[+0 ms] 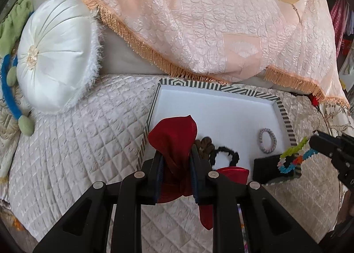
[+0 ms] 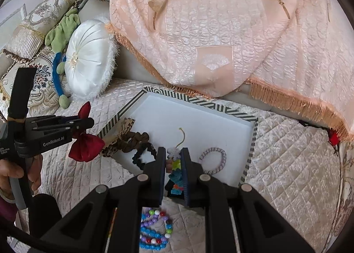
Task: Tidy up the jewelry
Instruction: 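Carry bow and bracelet into the striped tray and open both tools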
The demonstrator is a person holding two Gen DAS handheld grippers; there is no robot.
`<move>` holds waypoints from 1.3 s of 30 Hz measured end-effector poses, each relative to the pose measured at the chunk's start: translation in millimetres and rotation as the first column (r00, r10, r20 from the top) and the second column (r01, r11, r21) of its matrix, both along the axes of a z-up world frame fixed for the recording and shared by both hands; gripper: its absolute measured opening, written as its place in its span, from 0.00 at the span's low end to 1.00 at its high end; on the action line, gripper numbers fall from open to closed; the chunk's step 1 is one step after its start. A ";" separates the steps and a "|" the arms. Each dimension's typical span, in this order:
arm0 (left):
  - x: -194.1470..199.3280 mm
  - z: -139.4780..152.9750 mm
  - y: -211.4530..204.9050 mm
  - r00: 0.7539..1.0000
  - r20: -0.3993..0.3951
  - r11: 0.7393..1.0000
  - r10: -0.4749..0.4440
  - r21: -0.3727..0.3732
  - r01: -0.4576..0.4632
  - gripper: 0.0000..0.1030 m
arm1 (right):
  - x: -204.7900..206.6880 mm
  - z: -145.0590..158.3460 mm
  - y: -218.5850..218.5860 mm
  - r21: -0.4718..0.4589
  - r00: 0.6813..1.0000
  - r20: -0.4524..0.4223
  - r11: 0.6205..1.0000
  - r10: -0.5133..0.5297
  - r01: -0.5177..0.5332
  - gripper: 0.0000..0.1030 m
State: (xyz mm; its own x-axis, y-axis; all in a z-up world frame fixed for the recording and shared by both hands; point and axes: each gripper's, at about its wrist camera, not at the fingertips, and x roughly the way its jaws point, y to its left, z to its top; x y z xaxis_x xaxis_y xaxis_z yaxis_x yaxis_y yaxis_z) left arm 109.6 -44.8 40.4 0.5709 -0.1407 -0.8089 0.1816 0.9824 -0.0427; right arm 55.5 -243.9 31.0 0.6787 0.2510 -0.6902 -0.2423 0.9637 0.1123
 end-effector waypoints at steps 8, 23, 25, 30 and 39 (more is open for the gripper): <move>46.7 -11.6 -9.6 1.000 -0.013 1.000 0.014 0.007 -0.014 0.12 | 37.2 -5.2 10.1 0.007 1.000 -0.013 1.000 0.014 -0.014 0.13; 119.2 -79.7 -17.0 0.992 -0.096 0.996 0.085 0.031 -0.083 0.12 | 114.1 -74.4 7.9 -0.019 0.992 -0.118 0.999 -0.033 0.031 0.13; 124.1 -85.8 -14.3 0.990 -0.103 0.995 0.096 0.031 -0.093 0.12 | 123.3 -84.2 -1.0 -0.035 0.990 -0.129 0.998 -0.062 0.058 0.13; 129.6 -97.5 -14.4 0.989 -0.107 0.994 0.106 0.050 -0.101 0.12 | 135.6 -97.4 -15.8 -0.029 0.985 -0.139 0.995 -0.099 0.096 0.13; 129.7 -105.0 -16.4 0.990 -0.099 0.994 0.095 0.068 -0.089 0.19 | 139.1 -110.0 -17.2 -0.055 0.981 -0.151 0.991 -0.125 0.118 0.20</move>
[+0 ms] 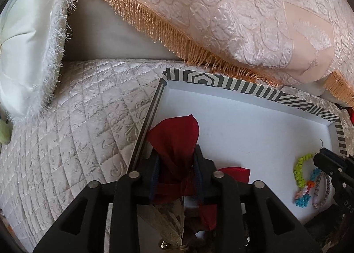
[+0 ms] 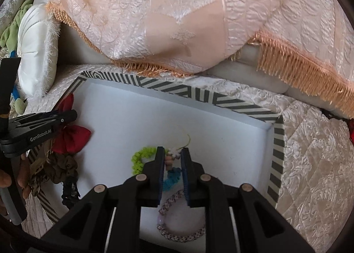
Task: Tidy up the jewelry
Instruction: 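Carry bow and bracelet into the striped tray and open both tools, then withdraw both tools from the tray toward the remaining bracelets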
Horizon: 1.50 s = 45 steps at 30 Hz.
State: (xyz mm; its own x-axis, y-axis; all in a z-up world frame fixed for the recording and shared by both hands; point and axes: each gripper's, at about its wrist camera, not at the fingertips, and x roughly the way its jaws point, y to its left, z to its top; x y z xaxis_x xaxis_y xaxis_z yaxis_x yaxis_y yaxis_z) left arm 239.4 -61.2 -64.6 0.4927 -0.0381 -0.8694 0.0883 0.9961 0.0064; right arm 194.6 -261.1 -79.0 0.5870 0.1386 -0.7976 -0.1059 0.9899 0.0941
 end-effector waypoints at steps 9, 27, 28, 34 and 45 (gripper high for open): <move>-17.3 23.9 -0.5 0.995 0.090 0.999 -0.033 -0.006 0.034 0.37 | -25.1 18.7 -0.7 0.034 0.999 0.039 0.999 0.002 -0.003 0.45; -132.3 76.8 9.9 0.978 0.195 0.997 -0.070 0.035 0.064 0.37 | -135.1 54.3 17.0 0.052 0.992 0.122 0.999 -0.013 0.007 0.59; -138.4 77.3 10.2 0.978 0.197 0.997 -0.074 0.032 0.069 0.37 | -141.3 54.7 18.8 0.047 0.992 0.124 0.999 -0.011 0.005 0.59; -182.6 80.7 16.1 0.975 0.213 0.998 -0.053 0.029 0.048 0.37 | -181.7 55.6 26.4 0.050 0.991 0.137 0.999 -0.006 -0.001 0.61; -232.9 80.2 9.1 0.971 0.226 0.997 -0.077 0.026 0.073 0.37 | -235.6 56.4 31.6 0.032 0.988 0.153 0.999 -0.009 0.004 0.63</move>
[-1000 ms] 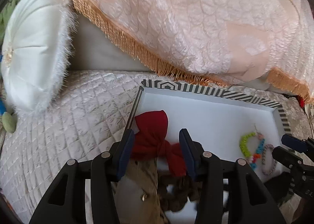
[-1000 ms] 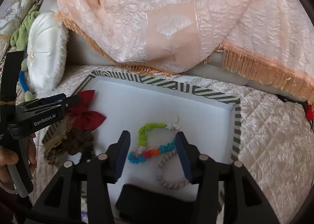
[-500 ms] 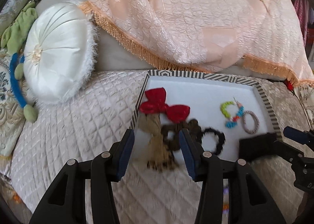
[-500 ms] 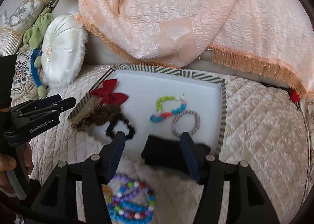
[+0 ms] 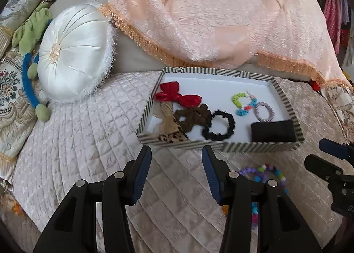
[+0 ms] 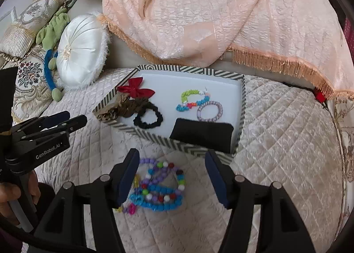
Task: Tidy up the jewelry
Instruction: 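Withdraw both tools from the tray toward the remaining bracelets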
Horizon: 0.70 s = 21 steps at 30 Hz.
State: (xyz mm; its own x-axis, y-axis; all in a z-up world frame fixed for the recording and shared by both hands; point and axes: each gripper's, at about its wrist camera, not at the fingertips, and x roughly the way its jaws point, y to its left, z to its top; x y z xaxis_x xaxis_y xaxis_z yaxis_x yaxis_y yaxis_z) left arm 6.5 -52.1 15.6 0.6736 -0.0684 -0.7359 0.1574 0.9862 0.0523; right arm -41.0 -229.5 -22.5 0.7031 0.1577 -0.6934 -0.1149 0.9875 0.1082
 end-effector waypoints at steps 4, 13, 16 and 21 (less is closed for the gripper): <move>-13.0 -1.6 -2.4 1.000 -0.003 1.000 0.000 0.006 0.000 0.37 | -12.9 -1.5 2.0 -0.017 1.000 0.001 1.000 -0.001 0.001 0.64; -34.8 -10.0 -5.3 0.999 -0.032 1.000 0.014 0.009 -0.014 0.37 | -32.4 -6.0 5.0 0.001 1.000 -0.003 1.000 -0.013 0.013 0.65; -40.7 -6.7 -5.5 1.000 -0.023 1.000 0.012 -0.004 -0.012 0.37 | -36.5 -5.9 5.5 0.000 1.000 -0.004 1.000 -0.015 0.015 0.65; -49.1 -2.1 -7.6 1.000 -0.006 1.000 0.004 -0.017 -0.004 0.37 | -42.2 -2.1 5.5 -0.006 1.000 0.003 1.000 -0.018 0.018 0.66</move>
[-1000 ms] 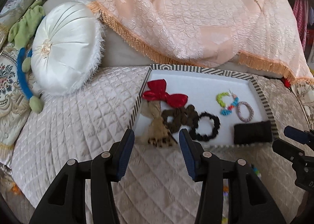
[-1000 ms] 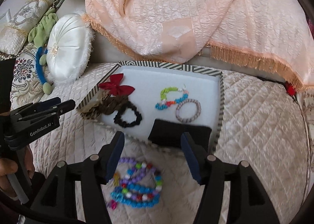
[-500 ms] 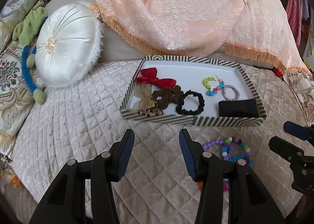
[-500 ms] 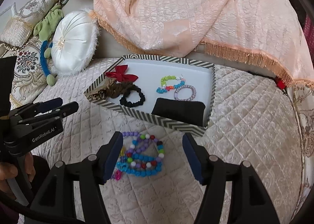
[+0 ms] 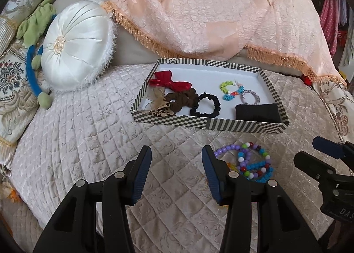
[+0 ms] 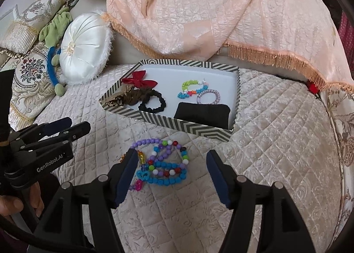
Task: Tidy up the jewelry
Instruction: 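Withdraw both tools from the tray toward the remaining bracelets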
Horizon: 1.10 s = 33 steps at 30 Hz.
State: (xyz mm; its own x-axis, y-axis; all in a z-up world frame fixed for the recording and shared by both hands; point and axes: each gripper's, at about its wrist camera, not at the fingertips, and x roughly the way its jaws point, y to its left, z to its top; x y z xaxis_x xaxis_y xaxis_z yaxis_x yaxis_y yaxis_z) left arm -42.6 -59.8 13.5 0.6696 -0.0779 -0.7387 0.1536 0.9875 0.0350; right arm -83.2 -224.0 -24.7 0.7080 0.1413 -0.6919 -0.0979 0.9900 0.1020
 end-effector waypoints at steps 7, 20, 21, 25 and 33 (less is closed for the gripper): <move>-6.8 2.9 -0.2 1.000 0.011 1.000 -0.002 -0.005 0.002 0.37 | -5.3 4.0 0.1 -0.015 1.000 0.007 1.000 -0.003 0.003 0.66; -14.2 1.9 1.7 1.000 0.004 1.000 0.008 0.000 -0.008 0.37 | -11.3 5.9 -1.3 -0.027 1.000 0.003 1.000 -0.010 0.010 0.68; -14.1 2.1 1.5 1.000 0.004 1.000 0.008 0.002 -0.008 0.37 | -11.4 5.6 -2.0 -0.024 1.000 0.001 1.000 -0.011 0.011 0.68; -14.3 1.7 3.8 1.000 -0.004 1.000 0.009 -0.011 -0.009 0.37 | -11.6 5.0 -4.4 -0.024 1.000 -0.002 1.000 -0.016 0.016 0.68; -11.9 -3.4 9.3 0.999 -0.043 0.999 0.011 -0.050 -0.013 0.37 | -10.3 0.6 -10.1 -0.022 0.999 -0.012 0.999 -0.031 0.031 0.68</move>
